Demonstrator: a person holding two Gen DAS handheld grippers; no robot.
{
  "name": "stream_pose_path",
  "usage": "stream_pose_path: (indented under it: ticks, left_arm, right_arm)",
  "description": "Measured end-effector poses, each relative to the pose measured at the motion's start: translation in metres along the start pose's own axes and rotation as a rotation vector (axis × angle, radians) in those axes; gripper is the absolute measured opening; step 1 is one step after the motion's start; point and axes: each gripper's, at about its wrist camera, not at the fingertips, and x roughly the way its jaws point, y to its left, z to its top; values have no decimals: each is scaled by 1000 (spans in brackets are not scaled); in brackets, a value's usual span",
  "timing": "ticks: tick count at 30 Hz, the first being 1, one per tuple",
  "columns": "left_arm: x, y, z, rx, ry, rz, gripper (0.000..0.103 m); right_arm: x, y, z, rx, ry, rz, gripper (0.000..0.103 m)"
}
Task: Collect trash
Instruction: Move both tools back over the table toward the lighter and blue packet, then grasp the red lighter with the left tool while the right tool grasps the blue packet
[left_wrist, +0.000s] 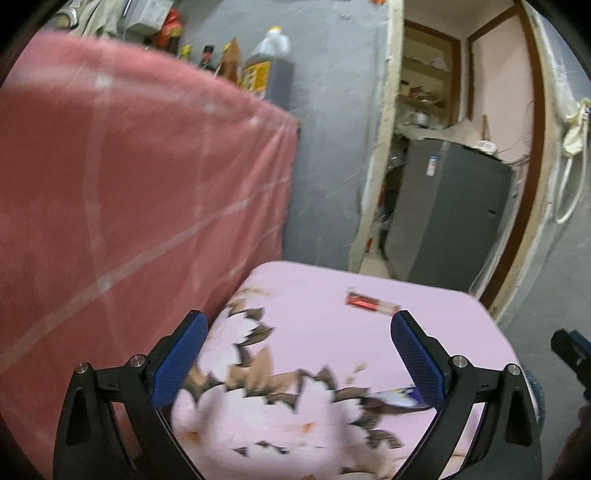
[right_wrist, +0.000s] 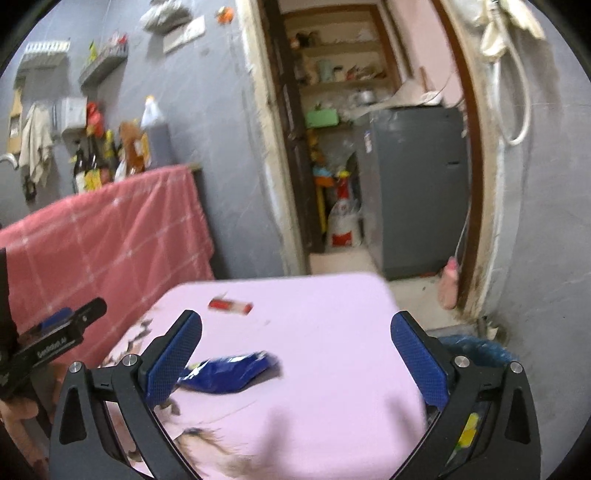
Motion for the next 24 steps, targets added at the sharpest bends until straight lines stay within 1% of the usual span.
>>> stream_pose_path:
  ticks: [3, 6, 9, 12, 14, 17, 20, 22, 23, 24]
  left_arm:
    - [9, 12, -4, -16, 28, 31, 97]
    - [12, 25, -9, -34, 39, 46, 97]
    - [15, 36, -12, -47, 49, 65, 97]
    - [17, 42, -14, -58, 65, 74, 97]
    - [19, 46, -16, -59, 67, 76, 97]
    - [21, 47, -15, -59, 74, 79, 97]
    - [25, 50, -13, -69, 81, 72, 97]
    - [27, 50, -10, -69, 83, 67, 97]
    - [28, 50, -9, -67, 87, 65, 97]
    - [30, 49, -8, -66, 89, 59, 97]
  right_arm:
    - [16, 12, -10, 0, 72, 8, 103]
    - [29, 26, -17, -2, 129, 17, 103]
    - [38, 39, -21, -4, 164, 14, 103]
    - [53, 50, -26, 11, 223, 1, 103]
    - [63, 55, -31, 29, 261, -25, 103]
    - [78, 58, -35, 91, 311, -43, 103]
    - [93, 58, -40, 118, 355, -73, 103]
    - [102, 59, -44, 122, 388, -89, 101]
    - [106, 59, -46, 121, 404, -89, 96]
    - [107, 58, -46, 128, 402, -82, 94]
